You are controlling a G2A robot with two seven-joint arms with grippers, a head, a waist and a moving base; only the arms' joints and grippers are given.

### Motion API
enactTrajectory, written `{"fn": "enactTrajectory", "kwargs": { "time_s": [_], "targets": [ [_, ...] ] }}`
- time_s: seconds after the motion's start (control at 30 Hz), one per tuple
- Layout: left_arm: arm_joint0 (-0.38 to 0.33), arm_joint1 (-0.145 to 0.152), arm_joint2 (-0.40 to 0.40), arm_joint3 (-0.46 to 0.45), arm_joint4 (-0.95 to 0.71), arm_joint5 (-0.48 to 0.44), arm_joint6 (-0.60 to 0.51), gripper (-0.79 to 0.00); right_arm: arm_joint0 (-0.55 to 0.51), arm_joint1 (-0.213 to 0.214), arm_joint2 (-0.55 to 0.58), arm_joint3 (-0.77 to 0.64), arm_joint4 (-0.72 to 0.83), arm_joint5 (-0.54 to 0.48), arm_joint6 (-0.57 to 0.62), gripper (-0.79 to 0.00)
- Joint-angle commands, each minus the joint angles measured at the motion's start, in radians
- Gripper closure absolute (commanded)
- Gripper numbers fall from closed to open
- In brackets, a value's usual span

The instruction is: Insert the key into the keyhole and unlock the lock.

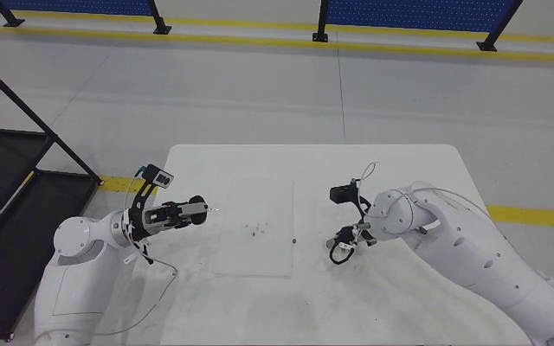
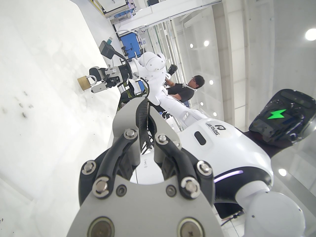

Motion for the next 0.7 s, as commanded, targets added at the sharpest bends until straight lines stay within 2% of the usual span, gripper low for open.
{"fn": "enactTrajectory", "kwargs": {
  "time_s": [0.0, 0.1, 0.27, 0.47, 0.6, 0.67],
  "targets": [
    [0.0, 0.0, 0.0, 0.0, 0.0, 0.0, 0.0, 0.0, 0.019, 0.006, -0.027, -0.004, 0.02, 0.013, -0.012, -0.628],
    [0.0, 0.0, 0.0, 0.0, 0.0, 0.0, 0.0, 0.0, 0.05, 0.013, -0.069, -0.009, 0.052, 0.034, -0.033, -0.563],
    [0.0, 0.0, 0.0, 0.0, 0.0, 0.0, 0.0, 0.0, 0.104, 0.02, -0.138, -0.017, 0.106, 0.072, -0.072, -0.606],
    [0.0, 0.0, 0.0, 0.0, 0.0, 0.0, 0.0, 0.0, 0.166, 0.018, -0.218, -0.013, 0.167, 0.119, -0.119, -0.517],
    [0.0, 0.0, 0.0, 0.0, 0.0, 0.0, 0.0, 0.0, 0.204, 0.011, -0.265, -0.008, 0.202, 0.14, -0.14, -0.406],
    [0.0, 0.0, 0.0, 0.0, 0.0, 0.0, 0.0, 0.0, 0.22, 0.006, -0.287, -0.003, 0.218, 0.15, -0.15, -0.391]
  ]
}}
